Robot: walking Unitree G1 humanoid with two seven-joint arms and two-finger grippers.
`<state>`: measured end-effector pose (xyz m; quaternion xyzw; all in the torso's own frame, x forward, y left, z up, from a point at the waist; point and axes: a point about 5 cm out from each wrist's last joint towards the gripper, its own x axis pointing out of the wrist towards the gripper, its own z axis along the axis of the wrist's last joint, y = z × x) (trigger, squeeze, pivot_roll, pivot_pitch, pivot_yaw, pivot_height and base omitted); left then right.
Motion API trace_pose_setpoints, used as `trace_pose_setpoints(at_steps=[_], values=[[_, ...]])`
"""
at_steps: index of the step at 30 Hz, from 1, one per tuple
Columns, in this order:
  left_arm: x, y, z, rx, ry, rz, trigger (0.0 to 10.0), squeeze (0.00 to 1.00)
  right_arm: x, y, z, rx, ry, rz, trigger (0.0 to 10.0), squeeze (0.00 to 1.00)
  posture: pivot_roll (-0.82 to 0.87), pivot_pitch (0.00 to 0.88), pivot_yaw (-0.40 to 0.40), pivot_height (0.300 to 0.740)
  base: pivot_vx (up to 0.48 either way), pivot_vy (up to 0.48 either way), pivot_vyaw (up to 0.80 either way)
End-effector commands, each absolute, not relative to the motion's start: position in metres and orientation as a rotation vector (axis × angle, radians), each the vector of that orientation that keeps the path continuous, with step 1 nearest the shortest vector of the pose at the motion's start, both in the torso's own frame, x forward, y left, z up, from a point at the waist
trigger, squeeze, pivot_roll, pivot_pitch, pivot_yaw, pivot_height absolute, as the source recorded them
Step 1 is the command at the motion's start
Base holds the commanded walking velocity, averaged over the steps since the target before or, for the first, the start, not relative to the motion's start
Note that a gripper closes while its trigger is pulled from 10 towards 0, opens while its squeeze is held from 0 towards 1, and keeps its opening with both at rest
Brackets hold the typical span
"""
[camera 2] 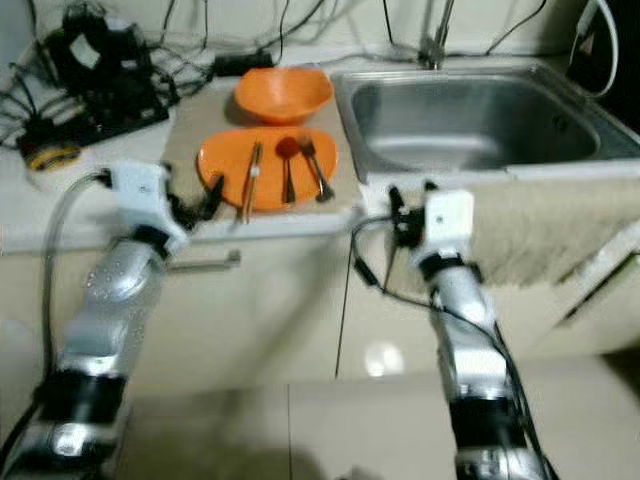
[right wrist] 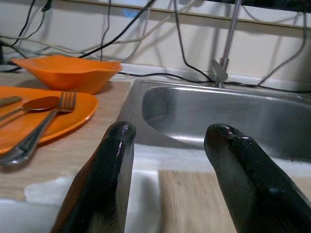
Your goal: Kitchen organization
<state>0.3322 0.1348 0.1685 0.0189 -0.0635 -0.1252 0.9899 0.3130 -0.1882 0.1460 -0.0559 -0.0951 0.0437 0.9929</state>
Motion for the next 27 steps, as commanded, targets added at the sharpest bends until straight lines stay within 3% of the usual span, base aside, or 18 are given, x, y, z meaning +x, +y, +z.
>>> trace_pose_setpoints(at_steps=[1,11,23,27], values=[[0.3314,0.1455,0.1741,0.057,-0.139,-0.224,10.0,0.00,0.3137,-0.1805,0.1531,-0.107,-0.215,0.107,10.0,0.00,-0.01,0.000,0.038,0.740,0.000,0.000,0.00],[0.3297,0.1417,0.1736,0.058,-0.120,-0.248,10.0,0.00,0.3145,-0.1813,0.1520,-0.113,-0.197,0.081,10.0,0.00,-0.01,0.000,0.046,0.740,0.000,0.000,0.00],[0.3280,0.1412,0.1725,0.054,-0.111,-0.238,10.0,0.00,0.3135,-0.1787,0.1481,-0.110,-0.175,0.089,10.0,0.00,0.00,0.000,0.043,0.740,0.000,0.000,-0.77],[0.3270,0.1403,0.1717,0.057,-0.108,-0.235,10.0,0.00,0.3138,-0.1763,0.1489,-0.106,-0.184,0.105,10.0,0.00,0.00,0.000,0.039,0.740,0.000,0.000,0.00]])
